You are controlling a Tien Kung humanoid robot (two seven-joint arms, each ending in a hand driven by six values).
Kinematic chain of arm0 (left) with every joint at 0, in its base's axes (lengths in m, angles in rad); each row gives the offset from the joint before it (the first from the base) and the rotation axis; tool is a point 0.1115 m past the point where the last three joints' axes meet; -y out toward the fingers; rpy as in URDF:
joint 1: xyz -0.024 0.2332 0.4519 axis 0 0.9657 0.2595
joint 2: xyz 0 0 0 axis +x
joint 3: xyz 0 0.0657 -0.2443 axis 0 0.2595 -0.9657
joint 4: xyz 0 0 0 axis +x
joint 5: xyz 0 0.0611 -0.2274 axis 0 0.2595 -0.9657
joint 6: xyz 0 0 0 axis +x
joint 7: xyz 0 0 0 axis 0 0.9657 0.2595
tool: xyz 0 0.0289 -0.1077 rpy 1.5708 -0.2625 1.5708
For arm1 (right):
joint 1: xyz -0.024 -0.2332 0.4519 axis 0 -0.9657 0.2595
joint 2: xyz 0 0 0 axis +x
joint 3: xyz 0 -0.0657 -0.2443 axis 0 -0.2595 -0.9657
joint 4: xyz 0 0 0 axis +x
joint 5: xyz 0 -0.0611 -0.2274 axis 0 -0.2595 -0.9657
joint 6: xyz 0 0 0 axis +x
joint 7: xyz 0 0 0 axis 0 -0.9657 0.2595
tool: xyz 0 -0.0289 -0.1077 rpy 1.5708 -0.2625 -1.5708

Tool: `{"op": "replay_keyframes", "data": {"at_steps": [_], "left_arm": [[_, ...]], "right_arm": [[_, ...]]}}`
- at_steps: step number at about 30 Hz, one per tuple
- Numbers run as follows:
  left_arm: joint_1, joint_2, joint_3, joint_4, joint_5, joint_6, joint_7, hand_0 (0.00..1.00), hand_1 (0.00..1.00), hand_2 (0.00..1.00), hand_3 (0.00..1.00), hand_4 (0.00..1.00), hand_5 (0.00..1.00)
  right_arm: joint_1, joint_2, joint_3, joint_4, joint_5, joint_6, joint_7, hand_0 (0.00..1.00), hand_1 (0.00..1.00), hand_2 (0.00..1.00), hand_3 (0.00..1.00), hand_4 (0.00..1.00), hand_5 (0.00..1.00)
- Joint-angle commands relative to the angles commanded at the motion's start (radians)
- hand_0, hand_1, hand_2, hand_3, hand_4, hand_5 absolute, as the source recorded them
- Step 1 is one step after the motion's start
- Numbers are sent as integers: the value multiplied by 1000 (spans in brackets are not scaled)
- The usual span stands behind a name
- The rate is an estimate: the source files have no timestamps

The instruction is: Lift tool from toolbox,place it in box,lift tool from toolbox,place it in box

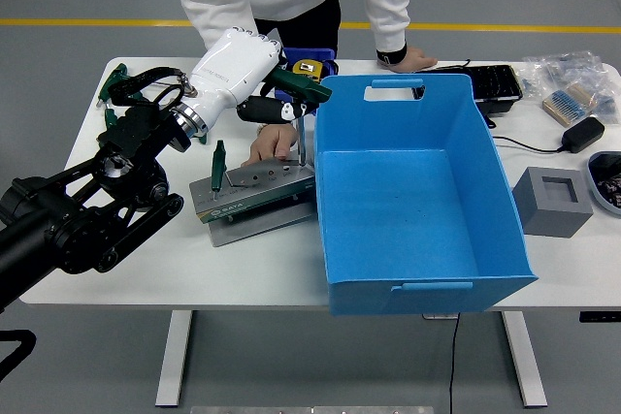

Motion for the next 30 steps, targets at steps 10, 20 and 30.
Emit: {"op": "replay_keyframes", "data": {"at_steps": [10, 20, 30], "left_arm": [[-20, 6, 2, -19, -27, -26, -3, 225, 2, 19, 2, 764, 625], [-32, 23, 23, -36, -64, -60, -7, 226, 2, 21, 2, 722, 586], [-76, 42, 138, -74, -66, -65, -10, 228, 2, 23, 2, 717, 582]], "right_arm": [[0, 0, -9, 0, 11, 0, 2, 791, 743, 750, 730, 974, 840], [-5, 2, -12, 0, 14, 0, 2, 790, 743, 750, 729, 974, 841], [-3, 1, -13, 0, 17, 0, 3, 790, 743, 751, 729, 974, 842]]}}
